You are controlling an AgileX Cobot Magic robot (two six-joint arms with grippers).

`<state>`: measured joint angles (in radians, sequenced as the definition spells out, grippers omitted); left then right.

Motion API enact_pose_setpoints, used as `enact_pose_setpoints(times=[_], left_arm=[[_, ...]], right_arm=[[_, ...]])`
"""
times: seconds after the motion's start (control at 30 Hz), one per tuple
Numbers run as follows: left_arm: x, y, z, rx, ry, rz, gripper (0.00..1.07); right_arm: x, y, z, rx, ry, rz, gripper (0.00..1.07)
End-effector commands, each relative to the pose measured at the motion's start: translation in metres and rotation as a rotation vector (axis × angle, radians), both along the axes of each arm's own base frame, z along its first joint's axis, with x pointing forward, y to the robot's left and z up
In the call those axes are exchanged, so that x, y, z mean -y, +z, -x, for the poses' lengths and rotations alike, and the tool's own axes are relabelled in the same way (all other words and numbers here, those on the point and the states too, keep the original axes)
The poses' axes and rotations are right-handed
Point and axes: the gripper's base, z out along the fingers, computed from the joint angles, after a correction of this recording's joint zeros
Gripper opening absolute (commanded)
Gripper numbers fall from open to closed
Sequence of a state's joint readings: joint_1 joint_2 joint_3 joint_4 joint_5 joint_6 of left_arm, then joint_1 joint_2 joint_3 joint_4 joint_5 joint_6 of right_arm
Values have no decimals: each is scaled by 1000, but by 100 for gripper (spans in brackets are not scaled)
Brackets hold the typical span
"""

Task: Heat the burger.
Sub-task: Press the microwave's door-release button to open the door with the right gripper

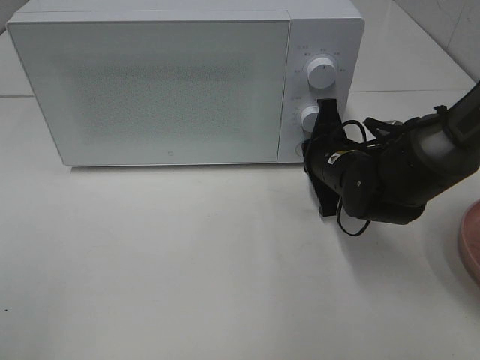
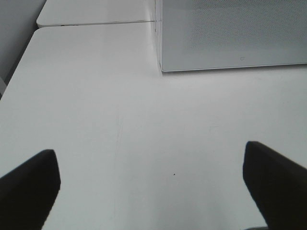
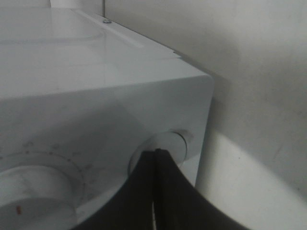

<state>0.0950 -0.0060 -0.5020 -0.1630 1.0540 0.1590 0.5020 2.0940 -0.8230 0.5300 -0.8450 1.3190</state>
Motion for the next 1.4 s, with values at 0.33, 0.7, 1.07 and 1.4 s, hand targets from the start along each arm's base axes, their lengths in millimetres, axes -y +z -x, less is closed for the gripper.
enact_pose_setpoints(times=[0.33,0.7,1.07,1.4], left_arm=[[0,0,3,33,-3,3,98],[0,0,3,33,-3,3,98],[0,0,3,33,-3,3,98],[0,0,3,33,-3,3,98]], right_arm=[[0,2,-8,43,-25,3,0],[-6,10,-28,185,-67,-17,0],[1,27,-50,263,-103,-3,0],[1,28,-50,242,-69,10,0]])
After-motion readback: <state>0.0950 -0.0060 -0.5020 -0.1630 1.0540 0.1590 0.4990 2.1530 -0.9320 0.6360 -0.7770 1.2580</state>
